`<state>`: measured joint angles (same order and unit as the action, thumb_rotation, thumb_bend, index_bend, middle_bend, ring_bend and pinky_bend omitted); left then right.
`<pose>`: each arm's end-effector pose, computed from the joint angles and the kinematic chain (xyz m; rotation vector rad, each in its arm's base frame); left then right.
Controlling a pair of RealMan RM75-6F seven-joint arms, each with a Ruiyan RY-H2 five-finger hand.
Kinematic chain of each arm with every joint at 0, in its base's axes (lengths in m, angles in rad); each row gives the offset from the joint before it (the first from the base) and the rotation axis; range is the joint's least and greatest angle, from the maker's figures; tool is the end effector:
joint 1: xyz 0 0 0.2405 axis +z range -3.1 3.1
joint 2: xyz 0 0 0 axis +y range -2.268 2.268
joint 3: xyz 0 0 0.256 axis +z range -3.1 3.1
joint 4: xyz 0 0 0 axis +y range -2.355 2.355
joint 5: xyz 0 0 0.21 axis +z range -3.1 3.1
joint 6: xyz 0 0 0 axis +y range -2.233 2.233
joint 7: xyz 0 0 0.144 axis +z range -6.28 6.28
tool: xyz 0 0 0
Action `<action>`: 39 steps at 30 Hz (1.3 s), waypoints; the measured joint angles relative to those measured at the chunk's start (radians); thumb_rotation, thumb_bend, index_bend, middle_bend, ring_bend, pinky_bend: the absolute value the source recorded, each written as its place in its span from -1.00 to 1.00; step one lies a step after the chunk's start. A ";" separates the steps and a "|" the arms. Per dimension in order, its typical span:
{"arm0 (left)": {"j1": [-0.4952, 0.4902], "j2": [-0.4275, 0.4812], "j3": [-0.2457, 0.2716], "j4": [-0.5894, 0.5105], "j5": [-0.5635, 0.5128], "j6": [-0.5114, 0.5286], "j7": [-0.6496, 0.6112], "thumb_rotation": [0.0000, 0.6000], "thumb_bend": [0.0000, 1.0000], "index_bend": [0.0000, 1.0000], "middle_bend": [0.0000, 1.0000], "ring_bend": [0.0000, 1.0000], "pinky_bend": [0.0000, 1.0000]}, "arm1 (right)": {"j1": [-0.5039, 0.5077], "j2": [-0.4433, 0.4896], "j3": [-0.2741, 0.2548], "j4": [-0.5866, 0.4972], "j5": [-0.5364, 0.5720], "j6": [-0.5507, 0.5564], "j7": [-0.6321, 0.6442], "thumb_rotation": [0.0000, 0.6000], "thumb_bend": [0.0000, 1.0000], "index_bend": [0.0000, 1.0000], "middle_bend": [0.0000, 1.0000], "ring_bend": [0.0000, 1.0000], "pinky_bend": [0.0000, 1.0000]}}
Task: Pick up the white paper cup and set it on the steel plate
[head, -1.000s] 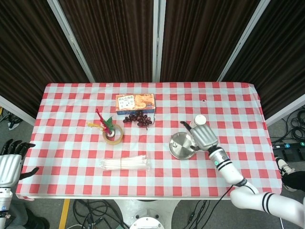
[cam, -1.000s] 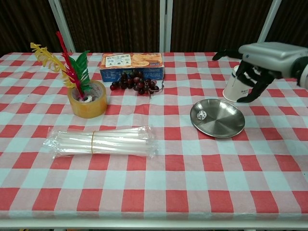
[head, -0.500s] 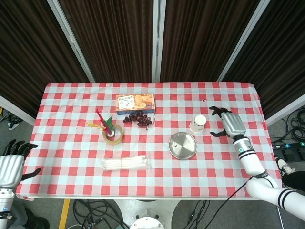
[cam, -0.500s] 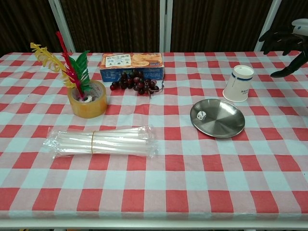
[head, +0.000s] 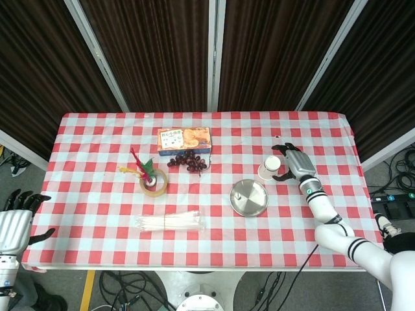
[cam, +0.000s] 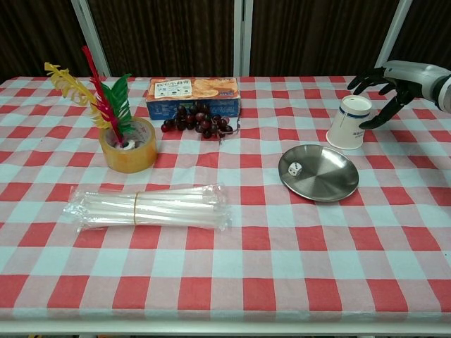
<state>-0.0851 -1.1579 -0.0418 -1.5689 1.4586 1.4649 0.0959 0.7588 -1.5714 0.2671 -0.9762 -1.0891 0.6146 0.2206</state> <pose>-0.3234 0.1797 0.1492 -1.3957 -0.8660 -0.7938 -0.2478 -0.4236 0.0186 1.5348 -1.3729 0.8605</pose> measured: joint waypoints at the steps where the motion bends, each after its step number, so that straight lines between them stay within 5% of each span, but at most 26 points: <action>1: 0.000 0.001 0.000 -0.001 0.000 -0.001 0.001 1.00 -0.92 -0.46 -0.47 -0.70 -0.81 | 0.003 -0.004 0.003 0.005 0.000 -0.007 0.011 1.00 -0.78 -0.48 -0.61 -0.95 -0.78; 14: -0.001 0.007 0.002 -0.011 -0.002 -0.004 0.001 1.00 -0.91 -0.46 -0.47 -0.70 -0.81 | 0.023 -0.038 0.016 0.089 -0.035 -0.071 0.136 1.00 -0.72 -0.32 -0.54 -0.94 -0.78; 20: -0.001 0.011 0.003 -0.014 -0.001 -0.006 -0.005 1.00 -0.92 -0.46 -0.47 -0.70 -0.81 | 0.020 -0.046 0.020 0.093 -0.052 -0.043 0.158 1.00 -0.47 0.14 -0.34 -0.77 -0.78; 33: -0.003 0.015 0.006 -0.020 -0.001 -0.014 -0.010 1.00 -0.92 -0.46 -0.47 -0.70 -0.81 | -0.035 0.103 -0.044 -0.281 -0.286 0.161 0.208 1.00 -0.47 0.23 -0.27 -0.74 -0.78; 39: 0.000 0.011 0.009 -0.012 -0.008 -0.019 -0.021 1.00 -0.92 -0.46 -0.47 -0.70 -0.81 | -0.019 0.087 -0.088 -0.291 -0.310 0.134 0.202 1.00 -0.47 0.23 -0.28 -0.74 -0.78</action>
<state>-0.0848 -1.1473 -0.0325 -1.5814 1.4506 1.4461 0.0750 0.7396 -1.4848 0.1794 -1.2672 -1.3987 0.7482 0.4221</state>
